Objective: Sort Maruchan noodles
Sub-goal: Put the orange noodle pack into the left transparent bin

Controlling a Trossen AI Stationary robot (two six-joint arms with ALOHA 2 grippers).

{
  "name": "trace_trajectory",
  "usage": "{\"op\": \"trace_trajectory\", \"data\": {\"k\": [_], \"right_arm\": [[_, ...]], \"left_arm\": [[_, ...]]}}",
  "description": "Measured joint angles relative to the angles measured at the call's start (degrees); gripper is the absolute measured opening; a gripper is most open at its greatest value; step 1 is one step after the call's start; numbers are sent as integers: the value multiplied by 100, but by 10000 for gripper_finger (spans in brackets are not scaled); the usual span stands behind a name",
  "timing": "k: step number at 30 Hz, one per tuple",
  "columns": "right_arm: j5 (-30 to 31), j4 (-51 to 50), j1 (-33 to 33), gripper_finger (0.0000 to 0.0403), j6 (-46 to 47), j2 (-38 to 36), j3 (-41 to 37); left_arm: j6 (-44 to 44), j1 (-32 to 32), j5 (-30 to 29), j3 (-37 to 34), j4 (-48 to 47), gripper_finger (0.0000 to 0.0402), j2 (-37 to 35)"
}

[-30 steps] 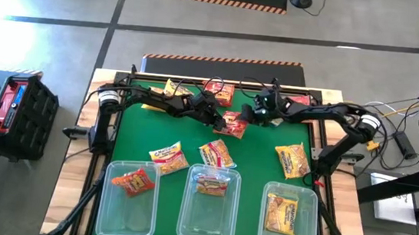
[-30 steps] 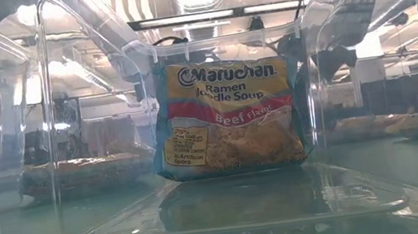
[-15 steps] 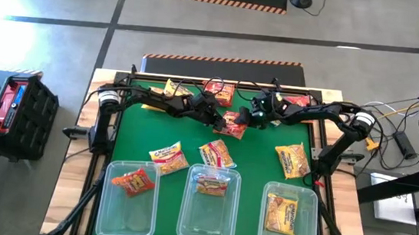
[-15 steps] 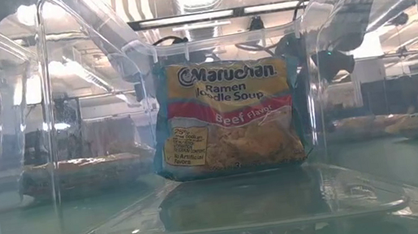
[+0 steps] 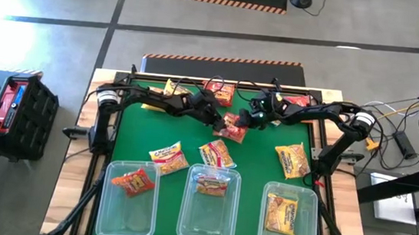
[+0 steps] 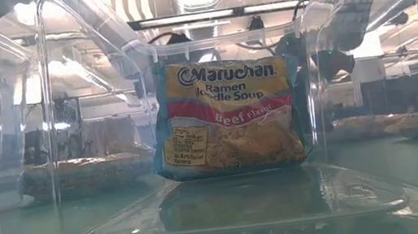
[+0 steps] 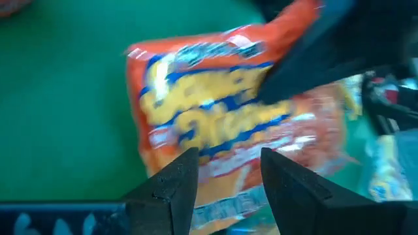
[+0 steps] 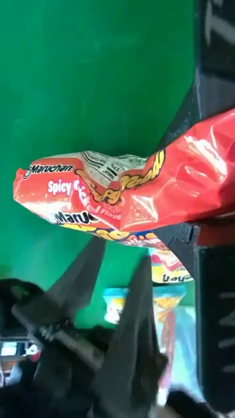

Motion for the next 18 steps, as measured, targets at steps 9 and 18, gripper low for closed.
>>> {"op": "trace_trajectory", "data": {"k": [9, 18], "right_arm": [[-429, -29, 0, 71, -1439, -63, 0], [-750, -62, -2, 71, -2476, -185, 0]], "left_arm": [[461, 24, 495, 67, 10, 149, -191], [1281, 25, 1316, 385, 33, 149, -292]]}}
